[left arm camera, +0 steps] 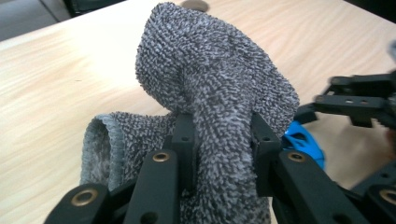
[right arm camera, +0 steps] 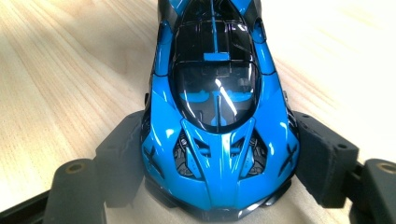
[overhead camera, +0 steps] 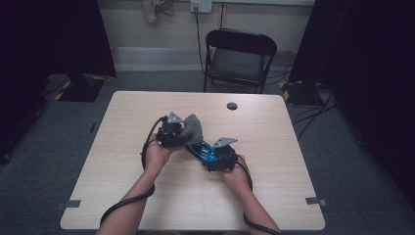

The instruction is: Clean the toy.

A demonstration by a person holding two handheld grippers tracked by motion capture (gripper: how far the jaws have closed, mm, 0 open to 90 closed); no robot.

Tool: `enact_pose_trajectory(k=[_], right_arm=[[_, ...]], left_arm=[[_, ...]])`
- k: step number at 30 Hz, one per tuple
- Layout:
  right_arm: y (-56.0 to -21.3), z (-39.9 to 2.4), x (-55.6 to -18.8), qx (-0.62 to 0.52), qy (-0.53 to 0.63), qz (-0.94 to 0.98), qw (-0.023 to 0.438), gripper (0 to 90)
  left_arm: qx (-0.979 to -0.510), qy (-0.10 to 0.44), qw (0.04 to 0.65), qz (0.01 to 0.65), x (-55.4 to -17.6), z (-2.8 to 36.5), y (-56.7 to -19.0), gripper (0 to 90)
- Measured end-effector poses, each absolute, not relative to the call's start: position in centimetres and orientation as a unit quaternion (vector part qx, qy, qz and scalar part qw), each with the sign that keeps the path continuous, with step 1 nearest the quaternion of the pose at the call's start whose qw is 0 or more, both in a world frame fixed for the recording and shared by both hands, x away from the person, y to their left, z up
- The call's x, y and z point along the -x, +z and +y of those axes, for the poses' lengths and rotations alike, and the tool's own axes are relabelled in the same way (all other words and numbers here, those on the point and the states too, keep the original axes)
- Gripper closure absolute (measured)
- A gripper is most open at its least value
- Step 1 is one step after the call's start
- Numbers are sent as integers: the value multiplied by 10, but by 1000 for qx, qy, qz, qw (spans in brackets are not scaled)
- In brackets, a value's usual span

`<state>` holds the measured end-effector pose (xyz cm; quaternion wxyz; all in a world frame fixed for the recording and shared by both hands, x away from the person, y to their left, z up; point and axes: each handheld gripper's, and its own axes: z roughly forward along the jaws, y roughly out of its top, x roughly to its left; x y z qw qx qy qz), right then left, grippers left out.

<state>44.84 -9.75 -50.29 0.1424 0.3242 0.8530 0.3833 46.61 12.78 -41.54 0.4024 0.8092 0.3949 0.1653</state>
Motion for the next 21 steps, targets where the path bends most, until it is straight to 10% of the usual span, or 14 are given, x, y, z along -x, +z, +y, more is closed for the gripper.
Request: enact_pose_trajectory(k=[21], right_arm=[[-503,-97,-448,-324,383,853,142,261]], left_arm=[[-780,199,372,462,-497,139,-441,699]])
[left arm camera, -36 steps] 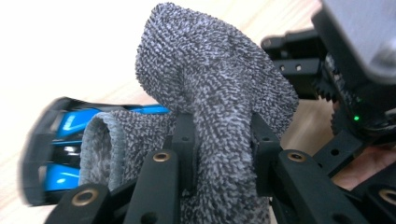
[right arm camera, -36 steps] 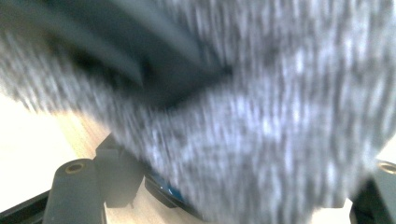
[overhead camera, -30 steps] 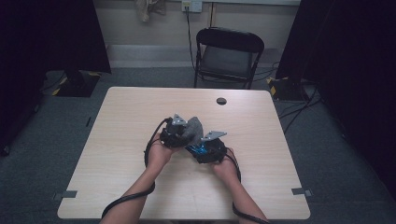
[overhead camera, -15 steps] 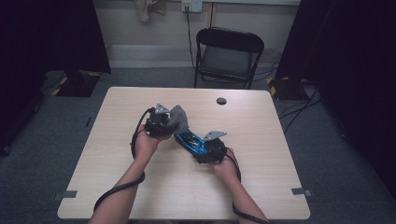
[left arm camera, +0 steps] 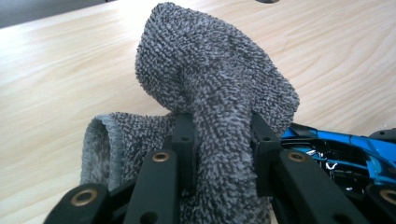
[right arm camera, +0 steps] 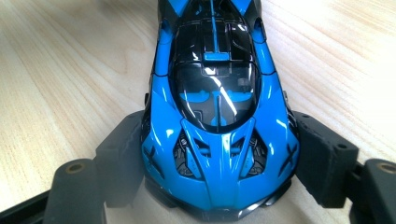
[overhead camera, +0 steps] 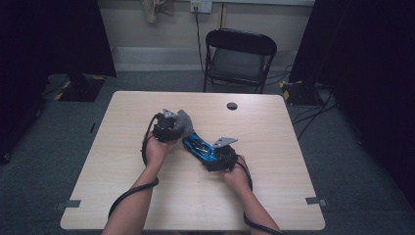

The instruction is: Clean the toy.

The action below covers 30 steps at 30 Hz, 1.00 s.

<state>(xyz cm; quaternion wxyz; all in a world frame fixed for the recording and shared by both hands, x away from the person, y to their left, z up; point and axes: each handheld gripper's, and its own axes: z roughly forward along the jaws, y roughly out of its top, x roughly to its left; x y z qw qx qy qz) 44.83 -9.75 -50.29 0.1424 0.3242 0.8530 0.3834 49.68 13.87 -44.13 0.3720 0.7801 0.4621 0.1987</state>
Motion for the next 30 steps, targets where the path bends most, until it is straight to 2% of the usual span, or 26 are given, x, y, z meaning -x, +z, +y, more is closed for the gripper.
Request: enact_pose_trajectory(k=[11,30], right_arm=[[-503,-98,-448,-324,383,853,142,261],[-503,-97,-448,-325,383,853,143,261]], left_arm=[[-806,210,329,445,-496,109,-451,697],[-813,176,339,439,-487,98,-451,698]])
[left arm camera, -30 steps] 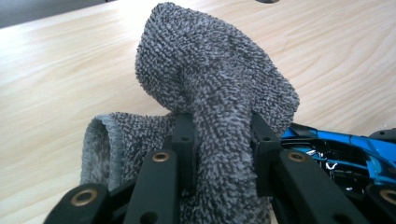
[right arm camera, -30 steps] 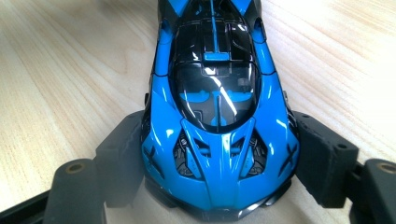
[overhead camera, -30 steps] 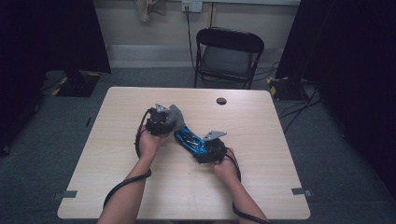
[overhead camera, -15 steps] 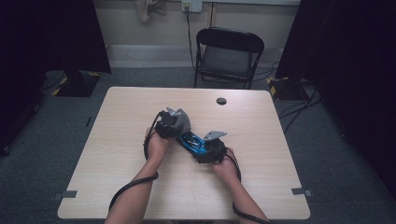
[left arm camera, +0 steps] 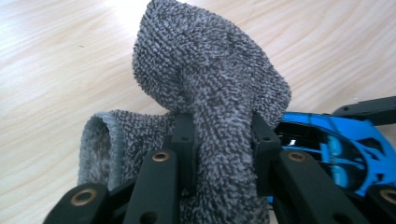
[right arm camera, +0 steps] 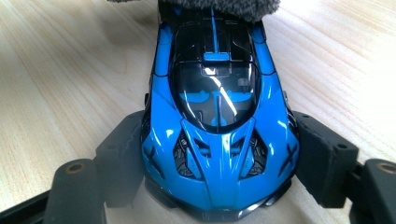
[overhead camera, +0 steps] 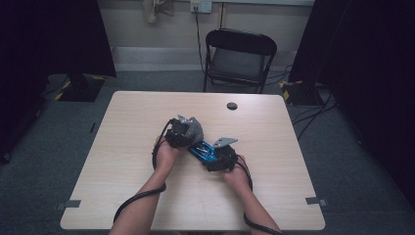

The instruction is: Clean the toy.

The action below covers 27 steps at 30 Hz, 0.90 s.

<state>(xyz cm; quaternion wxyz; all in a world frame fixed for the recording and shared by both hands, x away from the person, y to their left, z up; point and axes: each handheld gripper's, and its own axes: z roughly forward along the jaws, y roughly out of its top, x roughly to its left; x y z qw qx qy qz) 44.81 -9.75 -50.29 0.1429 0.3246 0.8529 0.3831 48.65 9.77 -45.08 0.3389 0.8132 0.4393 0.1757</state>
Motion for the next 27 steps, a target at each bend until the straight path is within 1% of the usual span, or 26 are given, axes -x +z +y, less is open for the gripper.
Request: enact_pose_trajectory(k=[3,9,19,23,27], right_arm=[[-503,-97,-448,-325,383,853,143,261],[-503,-97,-448,-325,383,853,143,261],[-503,-97,-448,-326,383,853,144,261],[-503,-97,-448,-326,383,853,144,261],[-503,-97,-448,-326,383,853,144,261]], left_arm=[[-819,166,339,432,-484,92,-450,696],[-823,168,337,425,-482,87,-449,696],[-831,151,340,412,-477,79,-447,696],[-838,156,341,397,-474,72,-448,696],[-839,152,342,395,-471,67,-448,696]])
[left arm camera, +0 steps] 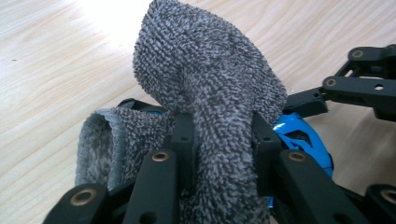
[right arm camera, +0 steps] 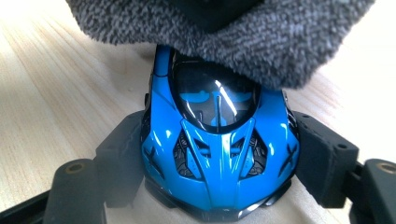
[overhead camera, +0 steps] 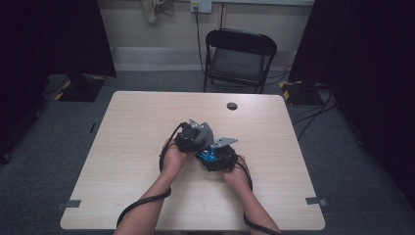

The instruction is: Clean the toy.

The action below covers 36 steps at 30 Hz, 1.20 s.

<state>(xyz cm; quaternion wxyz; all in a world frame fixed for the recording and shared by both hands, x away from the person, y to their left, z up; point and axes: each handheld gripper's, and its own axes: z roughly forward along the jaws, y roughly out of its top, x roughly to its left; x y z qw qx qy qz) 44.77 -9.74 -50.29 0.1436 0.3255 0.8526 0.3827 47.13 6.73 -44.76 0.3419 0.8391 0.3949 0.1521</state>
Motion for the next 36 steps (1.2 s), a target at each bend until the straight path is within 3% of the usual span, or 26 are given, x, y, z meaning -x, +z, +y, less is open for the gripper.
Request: enact_pose_trajectory(k=[36], right_arm=[[-503,-97,-447,-328,383,852,144,261]], left_arm=[[-854,132,356,356,-446,45,-455,697]])
